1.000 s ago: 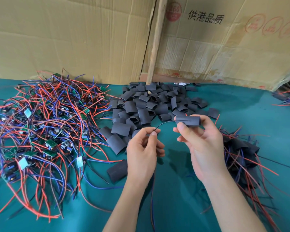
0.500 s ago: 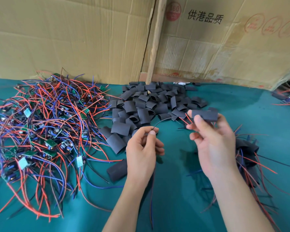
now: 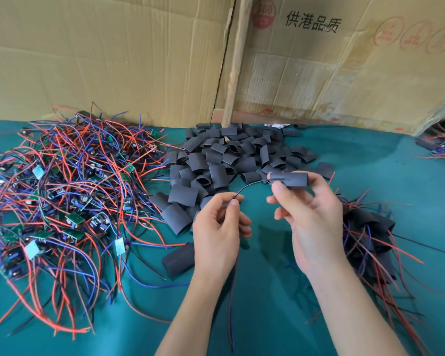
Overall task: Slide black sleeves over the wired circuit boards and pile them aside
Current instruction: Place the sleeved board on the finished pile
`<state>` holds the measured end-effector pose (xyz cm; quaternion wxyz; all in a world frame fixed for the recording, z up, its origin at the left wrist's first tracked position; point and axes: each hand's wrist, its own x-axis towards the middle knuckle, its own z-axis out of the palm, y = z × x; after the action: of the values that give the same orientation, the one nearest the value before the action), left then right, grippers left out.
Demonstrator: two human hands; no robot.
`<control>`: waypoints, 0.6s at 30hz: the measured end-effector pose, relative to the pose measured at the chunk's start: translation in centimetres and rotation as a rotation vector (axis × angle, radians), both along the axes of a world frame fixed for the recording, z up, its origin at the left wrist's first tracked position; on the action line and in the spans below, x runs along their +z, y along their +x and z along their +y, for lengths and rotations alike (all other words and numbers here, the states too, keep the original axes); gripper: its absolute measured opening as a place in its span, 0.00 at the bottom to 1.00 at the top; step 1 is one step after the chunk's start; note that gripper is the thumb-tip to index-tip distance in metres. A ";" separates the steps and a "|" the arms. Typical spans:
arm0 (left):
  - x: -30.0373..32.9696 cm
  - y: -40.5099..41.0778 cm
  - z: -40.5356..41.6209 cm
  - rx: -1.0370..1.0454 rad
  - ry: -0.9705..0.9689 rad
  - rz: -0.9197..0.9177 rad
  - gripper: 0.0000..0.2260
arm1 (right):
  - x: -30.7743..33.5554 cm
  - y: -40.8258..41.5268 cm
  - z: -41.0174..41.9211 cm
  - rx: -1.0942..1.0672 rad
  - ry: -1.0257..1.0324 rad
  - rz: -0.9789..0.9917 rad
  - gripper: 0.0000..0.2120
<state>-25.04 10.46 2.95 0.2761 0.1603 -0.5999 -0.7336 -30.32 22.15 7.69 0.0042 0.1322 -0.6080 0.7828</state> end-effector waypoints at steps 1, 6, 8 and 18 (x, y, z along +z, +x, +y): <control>0.0 0.0 0.0 -0.001 -0.001 -0.001 0.09 | -0.1 0.1 -0.1 -0.003 0.011 0.005 0.09; 0.0 -0.1 0.0 0.019 0.023 0.004 0.09 | 0.7 -0.4 0.7 -0.074 -0.102 0.013 0.10; 0.0 -0.1 0.0 0.020 0.033 0.002 0.09 | 1.2 -0.7 1.2 -0.103 -0.147 0.004 0.10; 0.0 -0.1 0.0 0.007 0.012 -0.003 0.09 | 0.5 -0.1 0.6 -0.094 -0.031 0.057 0.07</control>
<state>-25.13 10.50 2.96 0.2769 0.1653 -0.5954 -0.7359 -30.45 22.73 8.18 0.0606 0.1255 -0.6008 0.7871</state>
